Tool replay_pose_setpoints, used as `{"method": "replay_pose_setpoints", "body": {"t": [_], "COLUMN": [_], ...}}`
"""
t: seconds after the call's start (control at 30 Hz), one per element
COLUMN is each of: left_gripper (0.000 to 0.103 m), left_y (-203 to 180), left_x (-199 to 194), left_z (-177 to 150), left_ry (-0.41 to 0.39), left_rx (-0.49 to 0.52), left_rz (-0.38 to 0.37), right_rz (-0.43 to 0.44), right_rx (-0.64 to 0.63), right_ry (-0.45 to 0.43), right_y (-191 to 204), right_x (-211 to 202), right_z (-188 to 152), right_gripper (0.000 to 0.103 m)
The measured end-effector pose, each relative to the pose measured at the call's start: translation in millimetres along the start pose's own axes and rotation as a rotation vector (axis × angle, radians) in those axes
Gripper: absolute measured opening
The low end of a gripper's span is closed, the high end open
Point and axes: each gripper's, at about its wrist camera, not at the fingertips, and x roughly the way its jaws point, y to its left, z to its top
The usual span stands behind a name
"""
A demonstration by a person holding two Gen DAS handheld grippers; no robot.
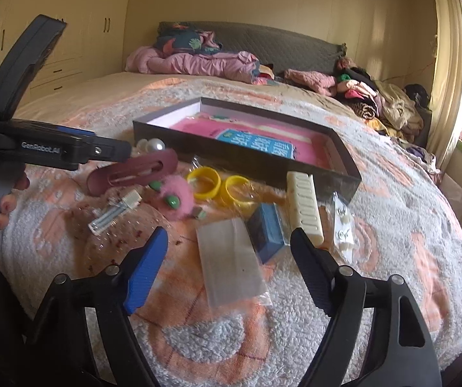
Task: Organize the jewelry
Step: 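Grasp the maroon claw clip with the left tool while the right tool grasps a clear plastic bag, then carry the claw clip and clear bag over the tray and lower them inside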
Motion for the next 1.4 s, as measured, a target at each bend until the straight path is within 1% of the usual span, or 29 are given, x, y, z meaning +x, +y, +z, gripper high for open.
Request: {"method": "replay_pose_setpoints", "body": {"t": [0.03,0.1,0.17,0.2,0.27,0.3,0.33,0.37,0.4,0.47,0.57,0.63,0.83,1.03,1.2,1.4], "left_gripper": [0.074,0.065,0.053,0.05,0.036,0.035,0.03,0.023,0.02,0.016,0.01,0.007,0.006,0.006,0.006,0.006], "left_y": [-1.9,-2.5,-3.7,-3.8,-3.8,-3.2,-2.1,-1.5,1.4,5.6,4.9,0.5,-15.2,-33.5,-54.1,-70.3], "left_x": [4.5,14.4,21.6,23.8,26.7,27.7,28.0,27.9,27.1,24.0,18.4,13.4,-3.7,-16.7,-25.0,-24.8], "left_z": [0.9,0.0,-0.1,-0.3,-1.3,-2.4,-3.1,-3.4,-3.8,-5.0,-5.5,-4.1,-1.6,6.5,22.7,43.8], "left_ry": [0.011,0.044,0.064,0.07,0.085,0.089,0.089,0.089,0.088,0.08,0.065,0.049,0.024,-0.006,-0.052,-0.094], "left_rx": [0.008,0.01,0.008,0.003,-0.004,-0.006,-0.006,-0.009,-0.021,-0.046,-0.043,-0.034,-0.004,0.019,0.059,0.092], "left_rz": [-0.007,-0.04,-0.052,-0.064,-0.095,-0.097,-0.096,-0.096,-0.116,-0.143,-0.143,-0.144,-0.16,-0.183,-0.191,-0.19], "right_rz": [0.001,0.002,0.007,0.011,0.019,0.019,0.022,0.025,0.028,0.037,0.048,0.055,0.049,0.008,-0.031,-0.074], "right_rx": [0.0,-0.005,-0.01,-0.009,-0.01,-0.011,-0.012,-0.012,-0.011,-0.009,-0.002,0.002,0.033,0.074,0.109,0.129], "right_ry": [0.003,0.014,0.032,0.042,0.066,0.076,0.083,0.091,0.097,0.1,0.093,0.086,0.063,0.011,-0.031,-0.082], "right_y": [-0.5,-1.6,-1.8,-1.7,-1.8,-1.0,-1.0,-0.8,-0.5,-0.9,-0.3,-2.0,-12.0,-33.8,-54.8,-78.8], "right_x": [0.8,4.0,9.6,12.1,18.1,20.4,22.2,23.7,24.6,24.7,22.6,18.6,0.1,-28.8,-48.8,-61.2], "right_z": [-1.0,-3.1,-4.6,-5.3,-6.7,-7.4,-8.3,-9.3,-9.4,-10.1,-8.4,-7.8,-7.4,-7.1,-0.4,14.6], "right_gripper": [0.074,0.07,0.066,0.062,0.056,0.053,0.05,0.048,0.044,0.042,0.041,0.041,0.04,0.04,0.04,0.04]}}
